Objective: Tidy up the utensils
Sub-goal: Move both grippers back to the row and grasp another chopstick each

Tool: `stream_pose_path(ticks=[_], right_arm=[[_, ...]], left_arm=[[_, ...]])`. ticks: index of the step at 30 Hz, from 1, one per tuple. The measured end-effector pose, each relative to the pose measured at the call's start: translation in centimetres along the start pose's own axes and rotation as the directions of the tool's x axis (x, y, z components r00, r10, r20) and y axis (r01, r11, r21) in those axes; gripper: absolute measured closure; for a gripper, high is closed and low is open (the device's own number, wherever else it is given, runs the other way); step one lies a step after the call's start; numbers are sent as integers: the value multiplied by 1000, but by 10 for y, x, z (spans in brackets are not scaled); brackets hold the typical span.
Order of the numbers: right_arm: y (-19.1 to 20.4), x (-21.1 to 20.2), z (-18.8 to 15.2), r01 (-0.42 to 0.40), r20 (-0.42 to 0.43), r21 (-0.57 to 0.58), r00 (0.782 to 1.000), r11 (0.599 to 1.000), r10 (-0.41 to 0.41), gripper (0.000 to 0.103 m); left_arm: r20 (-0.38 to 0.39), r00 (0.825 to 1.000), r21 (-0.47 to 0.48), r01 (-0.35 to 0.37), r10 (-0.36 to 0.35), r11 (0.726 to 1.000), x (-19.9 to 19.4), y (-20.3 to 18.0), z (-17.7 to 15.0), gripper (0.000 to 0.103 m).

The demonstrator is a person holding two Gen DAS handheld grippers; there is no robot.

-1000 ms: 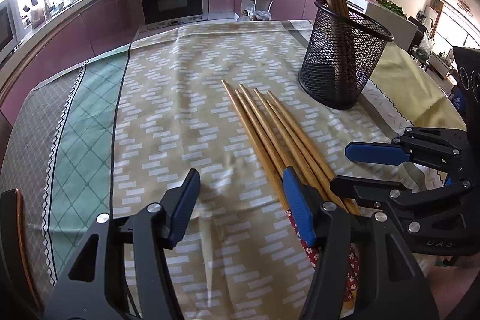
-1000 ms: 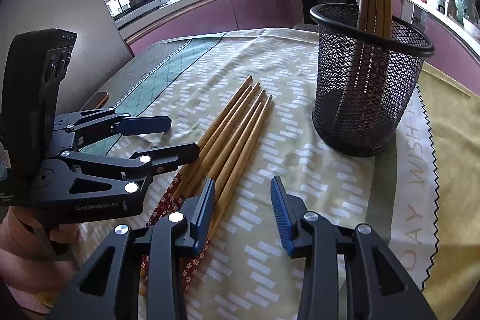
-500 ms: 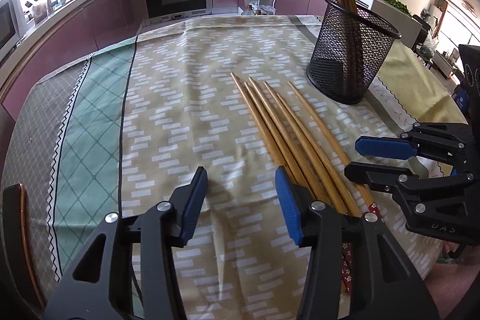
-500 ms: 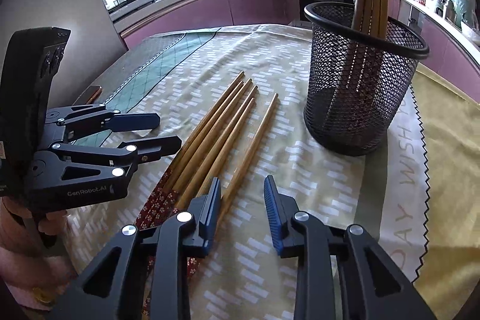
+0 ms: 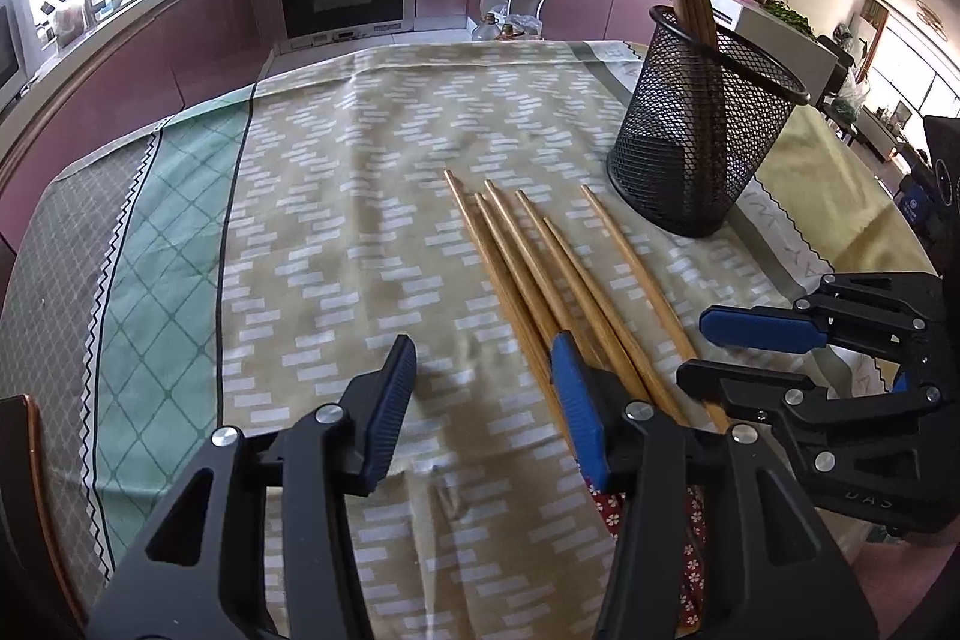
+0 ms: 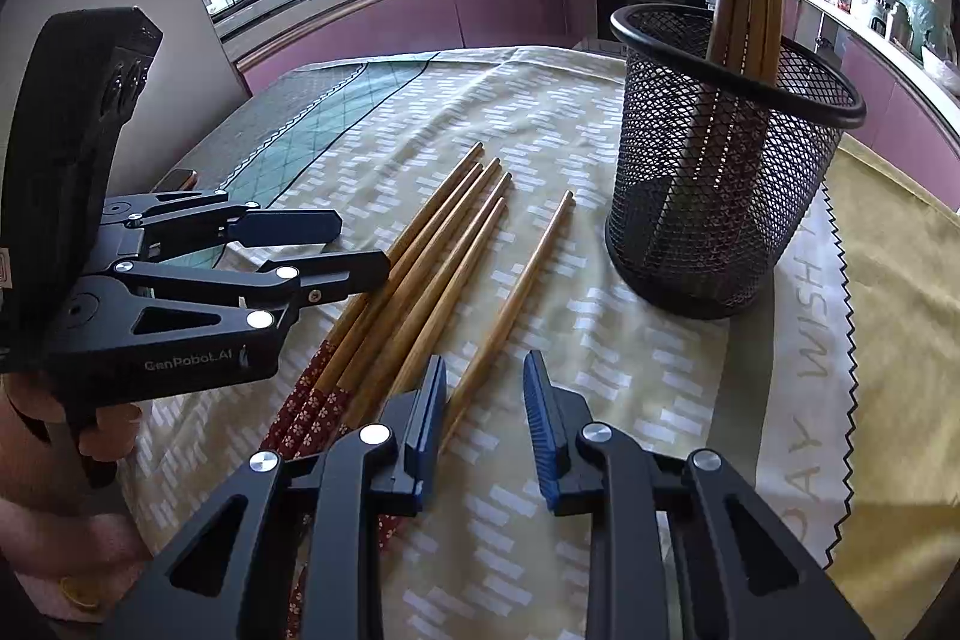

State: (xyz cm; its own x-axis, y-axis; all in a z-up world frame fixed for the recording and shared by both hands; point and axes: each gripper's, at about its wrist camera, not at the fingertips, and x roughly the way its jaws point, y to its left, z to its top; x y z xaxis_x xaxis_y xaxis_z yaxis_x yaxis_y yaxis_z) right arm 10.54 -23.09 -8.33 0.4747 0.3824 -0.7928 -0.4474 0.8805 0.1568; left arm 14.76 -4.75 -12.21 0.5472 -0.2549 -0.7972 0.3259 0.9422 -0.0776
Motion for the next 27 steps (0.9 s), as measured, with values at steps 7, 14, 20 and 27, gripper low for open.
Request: stream_pose_path(ticks=[7,14,20,27], right_arm=[[-3,0,1,4,-3,4,1000,1000,-4,86],[-1,6,7,24,-5,-2,1000,1000,-24,87],[-4,8,9,17,7,30,1000,999,-17,91],[-14,4,6,-26,15,92,1000,995,25,97]], left_arm=[[-4,1000,10,-2,2,1000,-2,4,-3,56],[-14,999,33,-34,35,999,8,-2,5,59],[-18,999,15,-49,49,999,15,-2,15,77],[-10,1000,-33,-29,28,999,16,-1,16,93]])
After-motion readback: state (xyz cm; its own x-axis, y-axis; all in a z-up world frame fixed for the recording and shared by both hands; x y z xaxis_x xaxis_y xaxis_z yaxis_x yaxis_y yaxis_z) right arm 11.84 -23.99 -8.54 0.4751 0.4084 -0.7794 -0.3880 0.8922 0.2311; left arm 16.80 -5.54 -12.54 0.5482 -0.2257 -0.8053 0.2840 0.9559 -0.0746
